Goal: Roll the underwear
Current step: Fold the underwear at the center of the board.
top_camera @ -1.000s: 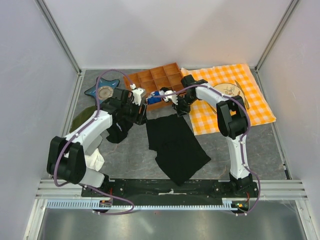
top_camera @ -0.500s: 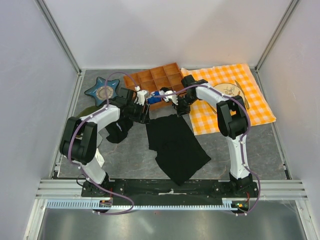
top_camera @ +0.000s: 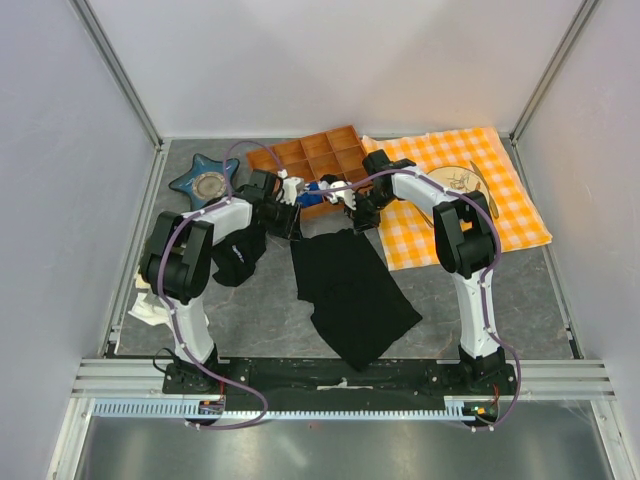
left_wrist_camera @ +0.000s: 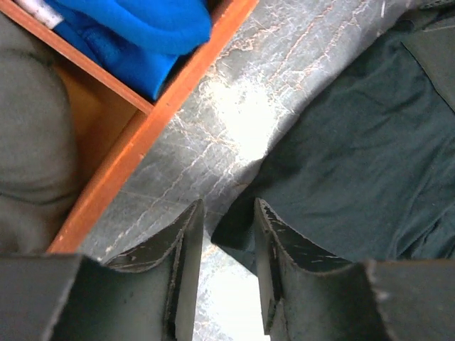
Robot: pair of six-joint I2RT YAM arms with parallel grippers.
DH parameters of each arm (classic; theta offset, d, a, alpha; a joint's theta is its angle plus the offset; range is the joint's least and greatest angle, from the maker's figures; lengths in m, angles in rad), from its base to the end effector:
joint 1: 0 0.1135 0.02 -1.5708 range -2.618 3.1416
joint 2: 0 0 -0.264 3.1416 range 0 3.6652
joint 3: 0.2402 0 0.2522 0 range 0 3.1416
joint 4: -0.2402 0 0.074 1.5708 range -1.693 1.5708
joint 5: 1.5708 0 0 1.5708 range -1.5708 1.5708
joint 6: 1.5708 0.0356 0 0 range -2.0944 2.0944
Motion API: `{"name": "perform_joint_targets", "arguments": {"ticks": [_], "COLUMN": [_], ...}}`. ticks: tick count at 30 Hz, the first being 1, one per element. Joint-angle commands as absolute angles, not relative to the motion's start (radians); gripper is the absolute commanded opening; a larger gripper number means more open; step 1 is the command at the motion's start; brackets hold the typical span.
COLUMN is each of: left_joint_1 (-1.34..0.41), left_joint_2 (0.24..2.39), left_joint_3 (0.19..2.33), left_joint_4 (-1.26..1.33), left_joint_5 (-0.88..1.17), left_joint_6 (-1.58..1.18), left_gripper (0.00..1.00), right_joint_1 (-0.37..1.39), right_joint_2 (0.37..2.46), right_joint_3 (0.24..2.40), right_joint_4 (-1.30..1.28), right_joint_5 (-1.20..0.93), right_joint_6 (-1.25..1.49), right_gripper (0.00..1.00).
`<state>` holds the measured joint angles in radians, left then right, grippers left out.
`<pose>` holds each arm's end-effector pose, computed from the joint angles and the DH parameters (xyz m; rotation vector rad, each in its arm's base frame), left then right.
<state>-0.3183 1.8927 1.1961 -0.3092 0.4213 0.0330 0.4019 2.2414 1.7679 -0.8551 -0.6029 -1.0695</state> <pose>0.3629 -0.1349 0.1629 0.6058 2.5012 -0.6496 0.4101 0.1962 0.1617 -1.8471 1.8915 0.6707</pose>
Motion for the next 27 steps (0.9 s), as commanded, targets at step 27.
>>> {"name": "perform_joint_targets", "arguments": {"ticks": [27], "left_joint_1": [-0.319], "left_joint_2": [1.551], "left_joint_3": [1.266], "left_joint_4": [-0.402], "left_joint_5": [0.302], "left_joint_6": [0.074], "left_gripper": [0.02], "right_joint_1": [0.396], "right_joint_2": [1.936], "right_joint_3": [1.763], "right_joint_4": [-0.732], "right_joint_5": [-0.701], "right_joint_6": [-0.861], "right_gripper": [0.00]}}
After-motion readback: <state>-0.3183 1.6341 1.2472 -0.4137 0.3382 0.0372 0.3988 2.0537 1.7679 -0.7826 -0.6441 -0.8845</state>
